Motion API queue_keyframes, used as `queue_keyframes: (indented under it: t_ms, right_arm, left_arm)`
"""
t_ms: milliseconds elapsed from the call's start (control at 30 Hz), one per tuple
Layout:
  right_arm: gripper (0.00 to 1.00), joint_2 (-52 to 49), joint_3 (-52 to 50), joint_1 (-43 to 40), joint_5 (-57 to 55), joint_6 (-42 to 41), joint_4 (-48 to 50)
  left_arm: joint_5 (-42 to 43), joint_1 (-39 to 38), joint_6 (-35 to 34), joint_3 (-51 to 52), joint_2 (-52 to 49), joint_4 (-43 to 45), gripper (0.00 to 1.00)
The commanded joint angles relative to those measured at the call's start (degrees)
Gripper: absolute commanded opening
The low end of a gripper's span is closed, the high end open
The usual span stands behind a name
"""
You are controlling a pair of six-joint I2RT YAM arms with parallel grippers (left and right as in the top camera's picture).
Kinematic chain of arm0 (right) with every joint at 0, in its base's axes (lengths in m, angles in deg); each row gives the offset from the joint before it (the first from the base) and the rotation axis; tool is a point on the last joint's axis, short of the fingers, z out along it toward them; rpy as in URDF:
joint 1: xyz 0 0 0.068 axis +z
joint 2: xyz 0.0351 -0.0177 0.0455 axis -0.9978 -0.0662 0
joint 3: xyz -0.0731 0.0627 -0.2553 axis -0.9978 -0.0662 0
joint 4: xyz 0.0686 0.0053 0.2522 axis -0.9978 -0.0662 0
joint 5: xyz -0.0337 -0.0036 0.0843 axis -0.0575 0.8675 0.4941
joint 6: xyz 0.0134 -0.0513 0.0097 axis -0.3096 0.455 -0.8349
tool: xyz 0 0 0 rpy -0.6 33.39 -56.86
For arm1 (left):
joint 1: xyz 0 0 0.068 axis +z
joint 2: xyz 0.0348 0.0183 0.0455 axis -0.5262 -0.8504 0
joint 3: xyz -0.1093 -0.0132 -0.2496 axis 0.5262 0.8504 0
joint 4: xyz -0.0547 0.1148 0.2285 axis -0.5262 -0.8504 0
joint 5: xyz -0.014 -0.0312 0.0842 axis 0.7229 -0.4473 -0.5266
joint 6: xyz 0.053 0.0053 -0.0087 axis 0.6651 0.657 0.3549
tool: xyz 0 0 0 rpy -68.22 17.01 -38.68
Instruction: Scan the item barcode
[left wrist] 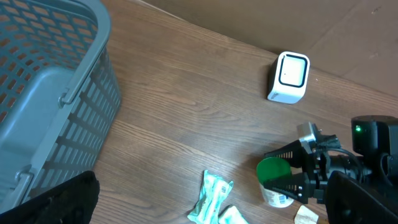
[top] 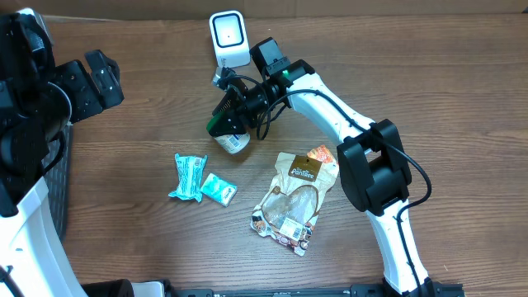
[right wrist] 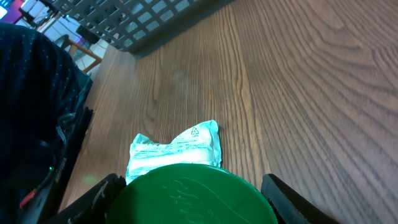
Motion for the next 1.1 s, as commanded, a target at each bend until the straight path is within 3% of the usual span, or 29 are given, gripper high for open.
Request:
queue_keyframes:
  t_ms: [0, 433, 633, 1067]
  right_arm:
    - [0.09, 3.1, 1.8, 0.5, 3.7, 4.1, 0.7]
    - [0.06, 2.9, 1.8, 4.0, -10.0, 4.0, 11.6]
    - [0.04, 2.5, 1.7, 4.2, -9.9, 4.3, 16.2]
    - [0.04, 0.9, 1.7, 3.4, 1.7, 17.6, 11.4]
  left_arm:
    - [-0.5, 0.3, -0.5, -0.4, -0.2, 0.2, 0.99]
    - [-0.5, 0.3, -0.5, -0.4, -0.2, 0.2, 0.99]
    - [-0.5, 0.3, -0.5, -0.4, -0.2, 0.2, 1.00]
    - [-0.5, 0.3, -0.5, -0.4, -0.2, 0.2, 1.00]
